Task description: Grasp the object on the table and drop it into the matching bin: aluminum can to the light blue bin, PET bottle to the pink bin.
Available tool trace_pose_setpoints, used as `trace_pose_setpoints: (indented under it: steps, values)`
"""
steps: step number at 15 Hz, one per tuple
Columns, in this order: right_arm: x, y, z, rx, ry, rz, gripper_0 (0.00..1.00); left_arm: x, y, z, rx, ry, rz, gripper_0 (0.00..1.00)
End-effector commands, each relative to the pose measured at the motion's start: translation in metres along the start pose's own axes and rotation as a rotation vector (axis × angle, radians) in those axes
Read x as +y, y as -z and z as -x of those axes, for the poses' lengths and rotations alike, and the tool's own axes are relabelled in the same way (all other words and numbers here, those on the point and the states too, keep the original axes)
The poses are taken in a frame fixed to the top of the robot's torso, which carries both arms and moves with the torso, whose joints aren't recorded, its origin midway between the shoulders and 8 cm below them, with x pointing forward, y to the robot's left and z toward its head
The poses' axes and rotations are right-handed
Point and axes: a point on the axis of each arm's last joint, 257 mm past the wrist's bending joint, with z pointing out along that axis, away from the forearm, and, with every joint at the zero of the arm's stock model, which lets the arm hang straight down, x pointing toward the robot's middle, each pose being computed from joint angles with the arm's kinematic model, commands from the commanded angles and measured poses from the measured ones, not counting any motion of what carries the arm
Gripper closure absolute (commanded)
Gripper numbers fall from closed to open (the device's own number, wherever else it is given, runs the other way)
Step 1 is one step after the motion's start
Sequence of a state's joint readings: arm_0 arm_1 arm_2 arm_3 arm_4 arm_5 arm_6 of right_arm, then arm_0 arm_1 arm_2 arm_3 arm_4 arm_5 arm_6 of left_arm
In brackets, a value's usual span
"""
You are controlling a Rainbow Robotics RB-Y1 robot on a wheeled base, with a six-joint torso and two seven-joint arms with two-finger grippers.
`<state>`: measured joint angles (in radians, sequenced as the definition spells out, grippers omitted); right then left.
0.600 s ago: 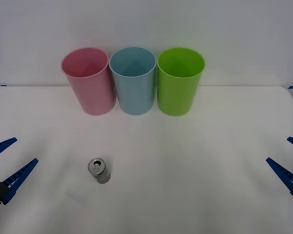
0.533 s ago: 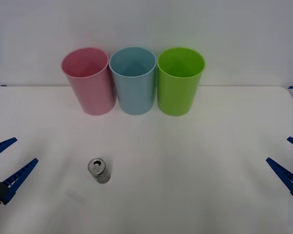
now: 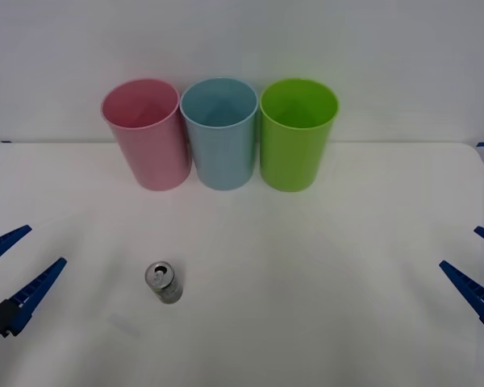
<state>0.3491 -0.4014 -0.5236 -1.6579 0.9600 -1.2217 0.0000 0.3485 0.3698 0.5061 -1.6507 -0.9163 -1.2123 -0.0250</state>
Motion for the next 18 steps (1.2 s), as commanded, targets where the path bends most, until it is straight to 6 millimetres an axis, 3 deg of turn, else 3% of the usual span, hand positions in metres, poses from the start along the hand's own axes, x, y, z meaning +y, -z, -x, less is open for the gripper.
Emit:
trace_pose_setpoints:
  steps: [1,8,18]
  values:
    - [0.0,0.0,0.0,0.0,0.0,0.0,0.0,-0.002,0.005,-0.004,0.037,-0.02,-0.019,0.0]
    - [0.0,0.0,0.0,0.0,0.0,0.0,0.0,-0.009,0.025,-0.025,0.185,-0.094,-0.094,0.0]
    - [0.0,0.0,0.0,0.0,0.0,0.0,0.0,-0.017,0.046,-0.079,0.379,-0.209,-0.138,0.0]
